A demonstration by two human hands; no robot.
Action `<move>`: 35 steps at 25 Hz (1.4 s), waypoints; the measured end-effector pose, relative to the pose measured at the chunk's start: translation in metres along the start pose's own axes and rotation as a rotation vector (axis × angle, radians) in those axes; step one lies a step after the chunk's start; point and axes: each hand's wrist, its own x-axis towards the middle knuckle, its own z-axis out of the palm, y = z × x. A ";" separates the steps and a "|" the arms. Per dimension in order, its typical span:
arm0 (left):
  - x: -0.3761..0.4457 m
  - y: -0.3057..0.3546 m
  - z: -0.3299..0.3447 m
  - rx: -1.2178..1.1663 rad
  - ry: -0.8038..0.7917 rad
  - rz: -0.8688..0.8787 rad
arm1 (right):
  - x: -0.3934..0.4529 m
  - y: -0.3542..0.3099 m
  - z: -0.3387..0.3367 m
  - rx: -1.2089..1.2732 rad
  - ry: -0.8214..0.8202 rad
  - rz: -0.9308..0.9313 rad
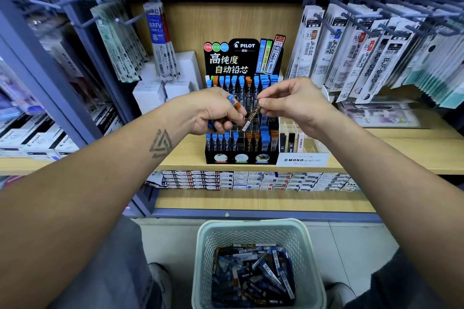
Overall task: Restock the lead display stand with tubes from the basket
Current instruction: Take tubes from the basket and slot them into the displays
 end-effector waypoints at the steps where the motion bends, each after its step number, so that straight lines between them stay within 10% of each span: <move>1: 0.001 0.001 0.000 -0.003 0.006 0.007 | 0.000 0.000 -0.001 -0.039 0.000 -0.001; 35: 0.007 0.014 0.002 -0.056 0.079 0.016 | 0.010 -0.004 -0.002 -0.481 0.083 -0.137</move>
